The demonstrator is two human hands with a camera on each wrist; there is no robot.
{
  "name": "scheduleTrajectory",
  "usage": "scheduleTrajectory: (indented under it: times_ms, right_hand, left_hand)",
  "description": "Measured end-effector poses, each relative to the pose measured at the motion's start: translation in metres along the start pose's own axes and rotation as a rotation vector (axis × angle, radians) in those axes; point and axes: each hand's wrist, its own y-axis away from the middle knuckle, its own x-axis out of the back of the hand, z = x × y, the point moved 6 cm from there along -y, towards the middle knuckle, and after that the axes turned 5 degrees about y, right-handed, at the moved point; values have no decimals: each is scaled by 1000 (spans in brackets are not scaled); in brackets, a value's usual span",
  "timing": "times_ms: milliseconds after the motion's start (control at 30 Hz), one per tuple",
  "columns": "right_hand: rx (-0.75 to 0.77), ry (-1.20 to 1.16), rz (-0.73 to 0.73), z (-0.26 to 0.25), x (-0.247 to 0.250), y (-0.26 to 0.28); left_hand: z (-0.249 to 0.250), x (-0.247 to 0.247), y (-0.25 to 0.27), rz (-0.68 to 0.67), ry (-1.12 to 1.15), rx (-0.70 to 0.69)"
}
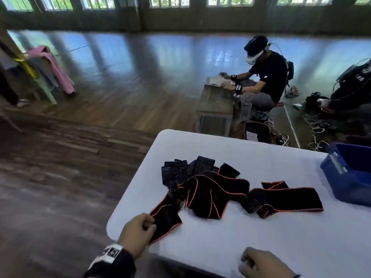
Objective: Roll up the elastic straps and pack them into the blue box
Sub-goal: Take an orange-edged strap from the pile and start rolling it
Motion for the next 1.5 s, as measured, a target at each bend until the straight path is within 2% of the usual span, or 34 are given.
scheduleTrajectory:
  times_ms: [33, 67, 233, 333, 533, 700, 833, 933, 1067, 1200, 1300, 1400, 1500]
  right_hand:
    - [19, -21, 15, -16, 1, -16]
    - [23, -26, 47, -20, 8, -18]
    - [79, 21, 110, -46, 21, -30]
    - [86, 28, 134, -56, 31, -34]
    - [108, 48, 149, -71, 44, -42]
    - [130, 44, 148, -83, 45, -50]
    - [141, 33, 160, -88, 47, -54]
    - [156, 2, 160, -92, 50, -56]
    - [219, -155, 167, -102, 55, -60]
    - [252, -570, 40, -121, 59, -57]
    - [283, -895, -70, -137, 62, -54]
    - [300, -1037, 9, -142, 74, -58]
    - [290, -969, 106, -136, 80, -62]
  left_hand:
    - [-9, -4, -9, 20, -23, -21]
    - [-22, -14, -15, 22, -74, 27]
    - [-44, -34, -28, -58, -219, 31]
    - [-40, -36, -27, -36, -258, 0]
    - [-4, -48, -27, -28, -317, -245]
    - [0, -70, -34, -117, -366, -233]
    - [4, -66, -30, -48, -230, -224]
    - [20, -54, -23, -18, -21, -313]
    - [48, -27, -7, 75, 146, -503]
    - [76, -9, 11, 149, 253, -650]
    - [88, -7, 18, 142, 281, -705]
    - [92, -15, 25, 98, 247, -737]
    - [90, -27, 29, 55, 208, -715]
